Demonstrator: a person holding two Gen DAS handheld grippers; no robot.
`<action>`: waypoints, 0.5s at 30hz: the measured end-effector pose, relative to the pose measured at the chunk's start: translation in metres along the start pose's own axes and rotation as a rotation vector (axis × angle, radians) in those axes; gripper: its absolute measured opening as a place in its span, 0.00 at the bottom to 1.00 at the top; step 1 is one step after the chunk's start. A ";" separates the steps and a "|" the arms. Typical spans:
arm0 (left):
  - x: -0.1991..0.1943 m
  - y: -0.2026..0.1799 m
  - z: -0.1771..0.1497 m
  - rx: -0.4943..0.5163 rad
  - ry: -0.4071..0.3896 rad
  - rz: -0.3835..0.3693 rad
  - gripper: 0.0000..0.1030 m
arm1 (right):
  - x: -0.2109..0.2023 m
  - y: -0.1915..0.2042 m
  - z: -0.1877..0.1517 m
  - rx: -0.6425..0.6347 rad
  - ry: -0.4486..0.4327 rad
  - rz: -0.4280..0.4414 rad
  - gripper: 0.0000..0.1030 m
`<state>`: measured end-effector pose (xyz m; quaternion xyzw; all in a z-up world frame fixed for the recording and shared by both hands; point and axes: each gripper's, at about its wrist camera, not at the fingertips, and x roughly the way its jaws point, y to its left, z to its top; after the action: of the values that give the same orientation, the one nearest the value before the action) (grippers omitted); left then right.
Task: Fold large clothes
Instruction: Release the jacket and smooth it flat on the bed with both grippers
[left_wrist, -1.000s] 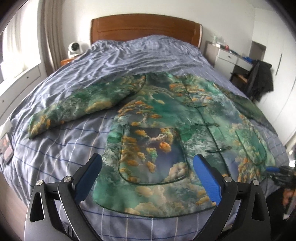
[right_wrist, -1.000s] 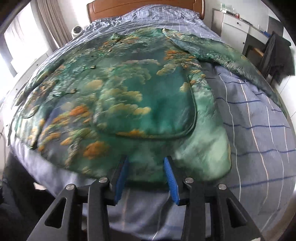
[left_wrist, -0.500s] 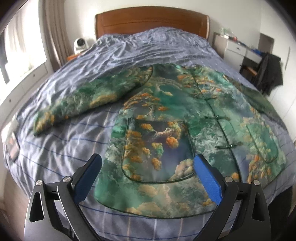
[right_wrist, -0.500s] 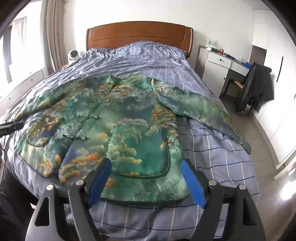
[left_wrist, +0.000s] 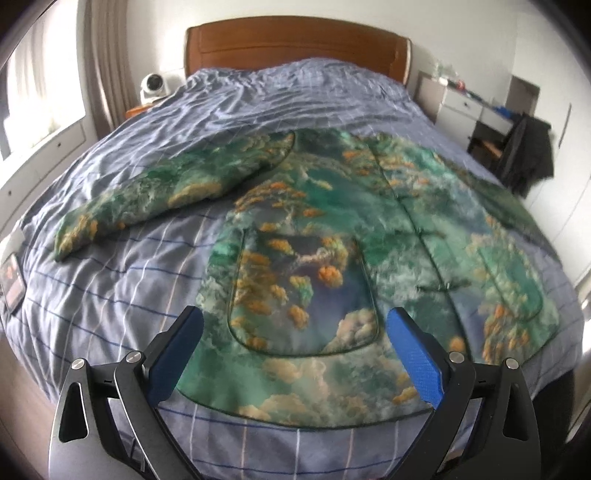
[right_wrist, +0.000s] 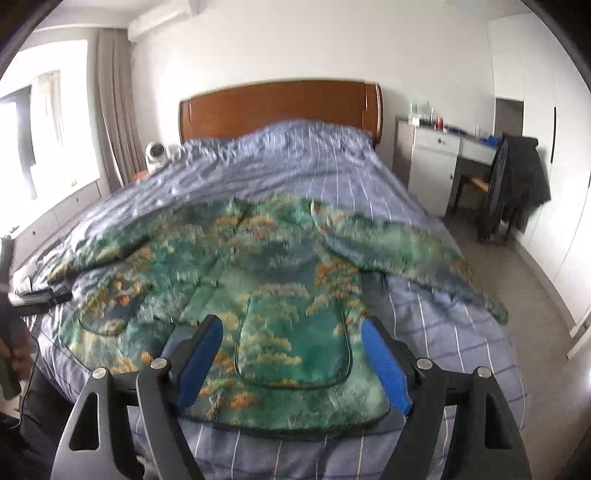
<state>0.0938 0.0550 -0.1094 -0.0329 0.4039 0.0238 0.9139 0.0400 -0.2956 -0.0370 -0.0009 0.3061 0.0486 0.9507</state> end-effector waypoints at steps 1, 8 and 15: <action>0.001 -0.003 -0.003 0.018 0.003 -0.006 0.97 | -0.002 -0.001 0.000 0.002 -0.018 0.002 0.83; -0.007 -0.028 0.003 0.111 0.026 -0.098 0.96 | 0.004 -0.002 -0.001 -0.034 -0.006 -0.001 0.83; -0.040 -0.037 0.044 0.166 -0.131 -0.088 0.97 | 0.009 0.003 -0.003 -0.044 0.031 0.030 0.83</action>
<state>0.1017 0.0212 -0.0488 0.0267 0.3421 -0.0478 0.9381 0.0452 -0.2923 -0.0441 -0.0177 0.3197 0.0696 0.9448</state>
